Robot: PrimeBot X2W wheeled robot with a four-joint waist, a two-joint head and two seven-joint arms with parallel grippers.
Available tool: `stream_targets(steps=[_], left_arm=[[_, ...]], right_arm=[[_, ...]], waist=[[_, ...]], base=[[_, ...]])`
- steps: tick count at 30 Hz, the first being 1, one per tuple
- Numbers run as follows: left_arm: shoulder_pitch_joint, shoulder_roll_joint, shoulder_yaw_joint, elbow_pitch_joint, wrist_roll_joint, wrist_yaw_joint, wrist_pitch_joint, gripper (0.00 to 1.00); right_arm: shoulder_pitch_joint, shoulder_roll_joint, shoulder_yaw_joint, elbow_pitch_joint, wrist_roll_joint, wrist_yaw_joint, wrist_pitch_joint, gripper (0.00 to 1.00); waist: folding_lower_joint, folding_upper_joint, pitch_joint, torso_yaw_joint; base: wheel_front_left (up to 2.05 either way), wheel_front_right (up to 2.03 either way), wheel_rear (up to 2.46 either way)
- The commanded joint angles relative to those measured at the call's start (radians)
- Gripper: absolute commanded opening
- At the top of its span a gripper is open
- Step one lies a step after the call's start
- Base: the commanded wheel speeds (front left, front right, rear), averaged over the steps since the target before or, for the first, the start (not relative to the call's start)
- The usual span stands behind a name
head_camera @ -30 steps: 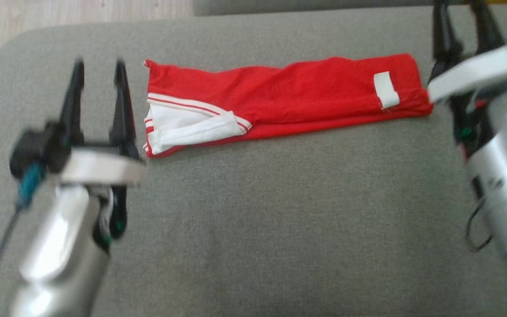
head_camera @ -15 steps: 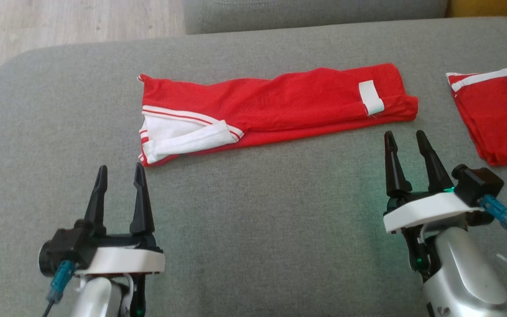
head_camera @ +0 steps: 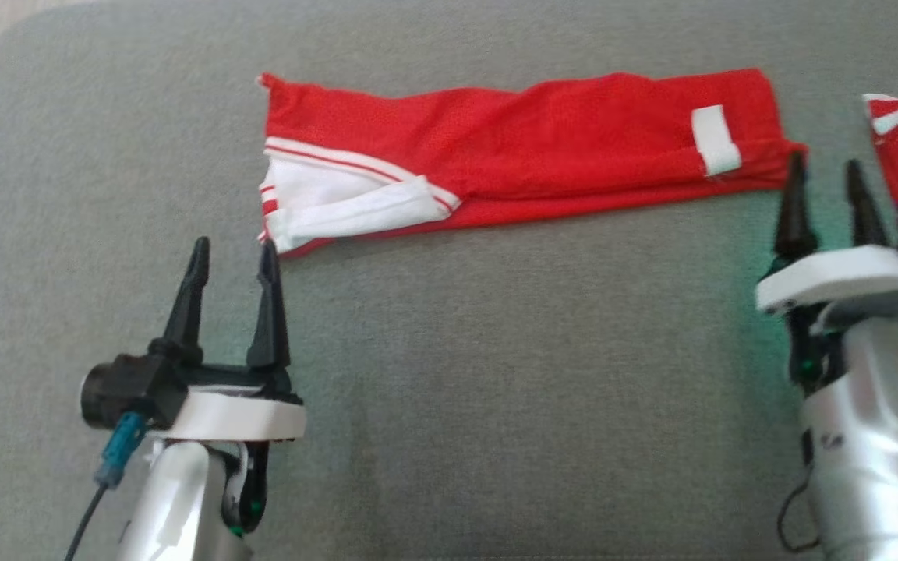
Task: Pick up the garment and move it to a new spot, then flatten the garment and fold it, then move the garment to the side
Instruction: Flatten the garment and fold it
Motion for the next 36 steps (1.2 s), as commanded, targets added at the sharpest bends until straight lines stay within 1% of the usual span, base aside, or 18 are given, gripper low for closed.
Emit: stream_targets(steps=[1,5,8,13,16,23,24,25,26,29,34,36], left_arm=[[-0.029,0.005,0.021,-0.024,0.01,-0.004,-0.005,1.0],[-0.042,0.0,0.012,-0.017,0.021,-0.013,-0.005,1.0],[-0.055,-0.002,0.005,-0.014,0.022,-0.017,-0.005,1.0],[-0.071,-0.004,0.007,-0.013,0.022,-0.02,-0.005,1.0],[-0.073,-0.004,0.004,-0.017,0.021,-0.02,-0.005,1.0],[-0.086,-0.004,-0.009,-0.019,0.015,-0.013,-0.005,1.0],[-0.087,-0.004,-0.009,-0.018,0.015,-0.012,-0.005,1.0],[-0.087,-0.004,-0.009,-0.016,0.016,-0.012,-0.005,1.0],[-0.088,-0.004,-0.009,-0.015,0.017,-0.011,-0.005,1.0],[-0.088,-0.004,-0.005,-0.01,0.018,-0.01,-0.005,1.0],[-0.08,-0.004,0.003,-0.006,0.014,-0.007,-0.005,1.0],[-0.077,-0.004,0.006,-0.005,0.012,-0.006,-0.005,1.0]], right_arm=[[-0.038,0.006,-0.003,-0.001,-0.02,-0.001,0.003,1.0],[-0.118,0.006,-0.127,0.128,-0.097,-0.001,0.013,1.0],[-0.169,0.006,-0.177,0.222,-0.129,-0.001,0.021,1.0],[-0.232,0.006,-0.213,0.345,-0.177,-0.001,0.01,1.0],[-0.269,0.006,-0.239,0.403,-0.182,-0.001,-0.003,1.0],[-0.321,0.006,-0.28,0.493,-0.208,-0.001,-0.025,1.0],[-0.326,0.006,-0.282,0.503,-0.213,-0.001,-0.027,0.74],[-0.33,0.006,-0.285,0.51,-0.217,-0.001,-0.029,0.29],[-0.332,0.006,-0.286,0.511,-0.223,-0.001,-0.031,0.0],[-0.335,0.006,-0.296,0.492,-0.232,-0.001,-0.034,0.0],[-0.295,0.006,-0.3,0.386,-0.242,-0.001,-0.034,0.0],[-0.282,0.006,-0.298,0.367,-0.246,-0.001,-0.034,0.0]], waist=[[-0.0002,0.0,0.02,0.023],[-0.0002,0.0,0.038,0.041],[-0.0002,0.0,0.049,0.05],[-0.0002,0.0,0.062,0.058],[-0.0002,0.0,0.07,0.059],[-0.0002,0.0,0.085,0.061],[-0.0002,0.0,0.085,0.06],[-0.0002,0.0,0.085,0.059],[-0.0002,0.0,0.083,0.058],[-0.0002,0.0,0.074,0.052],[-0.0002,0.0,0.041,0.039],[-0.0002,0.0,0.033,0.035]], base=[[0.0,0.0,0.0],[0.0,0.0,0.0],[0.0,0.0,0.0],[0.0,0.0,0.0],[0.0,0.0,0.0],[0.0,0.0,0.0],[0.0,0.0,0.0],[0.0,0.0,0.0],[0.0,0.0,0.0],[0.0,0.0,0.0],[0.0,0.0,0.0],[0.0,0.0,0.0]])
